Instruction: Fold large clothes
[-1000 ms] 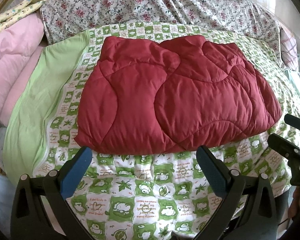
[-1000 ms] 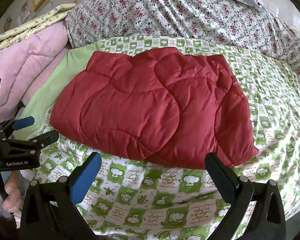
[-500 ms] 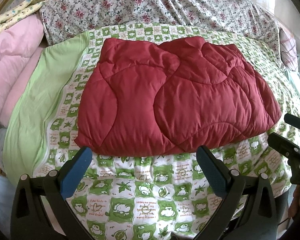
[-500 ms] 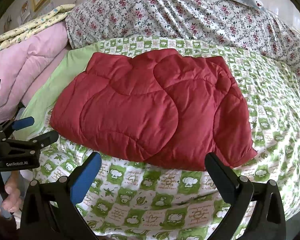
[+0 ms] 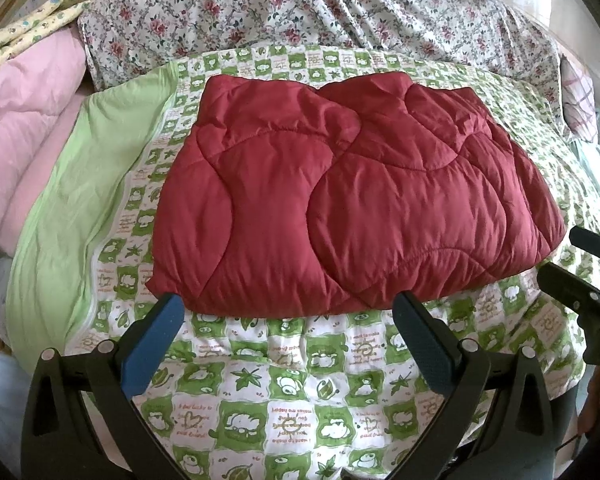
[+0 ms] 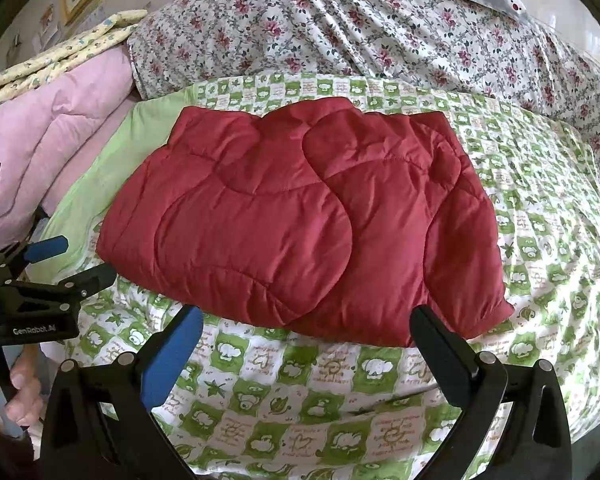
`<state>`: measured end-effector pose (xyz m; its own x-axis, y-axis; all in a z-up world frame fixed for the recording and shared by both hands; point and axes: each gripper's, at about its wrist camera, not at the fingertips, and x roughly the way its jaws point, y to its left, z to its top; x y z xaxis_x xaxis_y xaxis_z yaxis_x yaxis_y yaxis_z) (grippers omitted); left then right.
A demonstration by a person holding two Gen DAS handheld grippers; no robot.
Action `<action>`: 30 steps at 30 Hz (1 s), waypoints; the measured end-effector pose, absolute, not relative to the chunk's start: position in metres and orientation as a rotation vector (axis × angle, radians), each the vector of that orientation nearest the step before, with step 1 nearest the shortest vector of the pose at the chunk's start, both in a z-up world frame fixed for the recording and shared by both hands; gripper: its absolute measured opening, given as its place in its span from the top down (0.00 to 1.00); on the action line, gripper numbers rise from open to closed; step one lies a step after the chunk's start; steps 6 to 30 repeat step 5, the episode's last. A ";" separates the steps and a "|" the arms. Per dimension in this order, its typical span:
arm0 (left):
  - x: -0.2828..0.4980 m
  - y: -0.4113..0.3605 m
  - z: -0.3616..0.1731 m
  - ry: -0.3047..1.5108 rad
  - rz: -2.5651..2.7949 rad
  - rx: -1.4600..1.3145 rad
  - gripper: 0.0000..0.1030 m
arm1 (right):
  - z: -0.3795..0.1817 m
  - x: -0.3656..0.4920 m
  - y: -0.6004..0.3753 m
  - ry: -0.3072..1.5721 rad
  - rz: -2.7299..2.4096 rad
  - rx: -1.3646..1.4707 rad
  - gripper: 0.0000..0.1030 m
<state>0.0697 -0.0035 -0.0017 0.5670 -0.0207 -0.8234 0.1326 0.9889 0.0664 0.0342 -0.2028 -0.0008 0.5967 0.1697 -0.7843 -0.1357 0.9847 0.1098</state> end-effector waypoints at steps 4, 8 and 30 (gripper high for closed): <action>0.072 -0.005 -0.004 0.967 -0.099 0.130 0.00 | -0.004 0.038 -0.204 0.921 0.176 0.045 0.00; 0.072 -0.006 -0.005 0.968 -0.107 0.128 0.00 | -0.006 0.038 -0.204 0.923 0.176 0.047 0.00; 0.072 -0.006 -0.005 0.968 -0.107 0.128 0.00 | -0.006 0.038 -0.204 0.923 0.176 0.047 0.00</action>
